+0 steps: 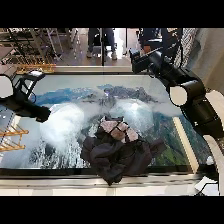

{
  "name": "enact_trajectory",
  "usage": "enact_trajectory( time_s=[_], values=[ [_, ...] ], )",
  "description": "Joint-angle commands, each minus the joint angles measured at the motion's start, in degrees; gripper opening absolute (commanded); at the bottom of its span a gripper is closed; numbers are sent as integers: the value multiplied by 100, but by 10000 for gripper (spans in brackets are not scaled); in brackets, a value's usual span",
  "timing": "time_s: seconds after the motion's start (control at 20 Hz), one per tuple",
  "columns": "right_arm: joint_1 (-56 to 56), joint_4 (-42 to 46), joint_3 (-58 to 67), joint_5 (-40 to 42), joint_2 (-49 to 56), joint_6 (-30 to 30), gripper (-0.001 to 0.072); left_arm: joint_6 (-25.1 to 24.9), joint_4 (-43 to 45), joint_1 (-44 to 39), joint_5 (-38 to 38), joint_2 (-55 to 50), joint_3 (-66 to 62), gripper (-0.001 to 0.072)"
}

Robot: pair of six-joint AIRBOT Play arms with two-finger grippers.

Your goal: Fold the clothes and pants, and hang the long-sleeved shirts on hangers.

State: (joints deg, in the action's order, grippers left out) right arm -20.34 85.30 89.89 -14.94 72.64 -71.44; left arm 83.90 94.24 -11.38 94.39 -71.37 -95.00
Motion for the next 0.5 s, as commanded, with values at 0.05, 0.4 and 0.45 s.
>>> enact_trajectory(
  time_s=[0.05, 0.4, 0.45],
  values=[
    [-44, -669, 0, -315, -111, -175, 702, -190, -2199, -46, -1714, 0, 83, 505],
    [11, 11, 26, -5493, -1294, -833, 449, -1788, -2201, -1954, -2859, 2, 2190, 506],
    [11, 138, -55, -6373, -1300, -892, 403, -2015, -2181, -2398, -3300, 2, 2579, 511]
  ],
)
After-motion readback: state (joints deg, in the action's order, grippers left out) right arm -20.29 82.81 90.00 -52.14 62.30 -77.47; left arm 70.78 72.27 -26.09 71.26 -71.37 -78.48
